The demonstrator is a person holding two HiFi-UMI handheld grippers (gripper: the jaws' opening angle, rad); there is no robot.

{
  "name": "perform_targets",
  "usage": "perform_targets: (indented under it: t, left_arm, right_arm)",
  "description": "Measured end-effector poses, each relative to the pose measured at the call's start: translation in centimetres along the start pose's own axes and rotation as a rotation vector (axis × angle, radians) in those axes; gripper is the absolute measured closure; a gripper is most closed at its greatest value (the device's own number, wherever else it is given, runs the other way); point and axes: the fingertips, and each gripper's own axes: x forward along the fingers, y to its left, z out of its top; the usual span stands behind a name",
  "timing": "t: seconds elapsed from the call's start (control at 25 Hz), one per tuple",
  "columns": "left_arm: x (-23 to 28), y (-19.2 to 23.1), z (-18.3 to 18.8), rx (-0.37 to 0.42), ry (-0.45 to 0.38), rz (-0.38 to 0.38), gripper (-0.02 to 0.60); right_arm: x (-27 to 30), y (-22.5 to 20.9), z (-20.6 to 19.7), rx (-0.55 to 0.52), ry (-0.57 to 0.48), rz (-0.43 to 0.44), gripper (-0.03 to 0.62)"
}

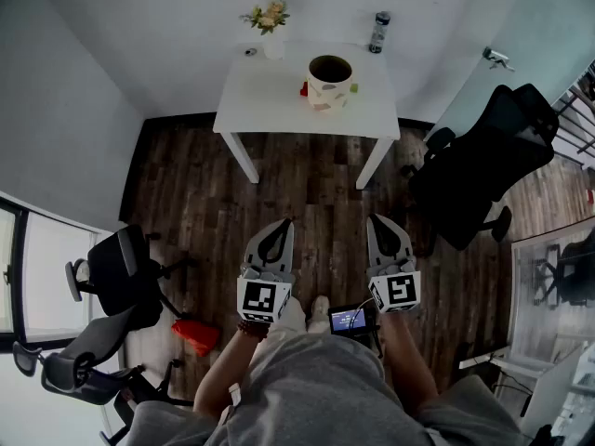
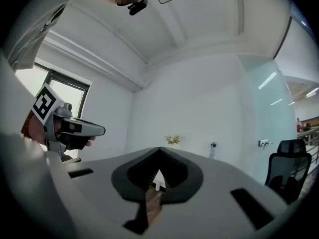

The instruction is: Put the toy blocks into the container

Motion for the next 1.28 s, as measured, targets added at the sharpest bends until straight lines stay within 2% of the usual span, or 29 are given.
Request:
perform_targets:
  t: [0.24,0.4,0.56,0.68,0.88,1.04,1.28]
  left_arm:
    - [9.2,6.8,-1.0,-0.018,-0.011,-0.049,0.577]
    - [14.7,9.7,-0.8,-0.037,-0.007,-0.123,0.577]
    - [19.4,12.2,0.1,-0.028,-0.006,-0.21,0.577]
    - [22.5,14.2,0.4,-0.023,-0.006,-0.243,0.577]
    - [26.7,16.7,0.1,-0.04,0.006,-0.248,0.577]
    - [30.6,18.2,-0.9,-0.035,0.044,-0.223,0.577]
    - [37.3,20.0,-0.3,-0.011,0.051,-0.167,0.577]
  right_arm:
    - [10.1,-2.4,-1.6,0.093,0.025,0.015,0.591]
    - [15.6,-4.1,-2.1,0.115,0.085,0.038,0.591]
    - [20.1,-6.8,-0.8,0.089,0.091,-0.017,0.591]
    - [22.8,-9.2,-0.9,0.085,0.099,-0.079,0.591]
    - [26.3,-13.0,-1.9,0.115,0.111,-0.15,0.591]
    - [30.2,-16.7,-2.8,0.107,0.111,-0.126,0.591]
    - [36.9,-24.4,-3.8,0.119,0.07,-0.105,0.591]
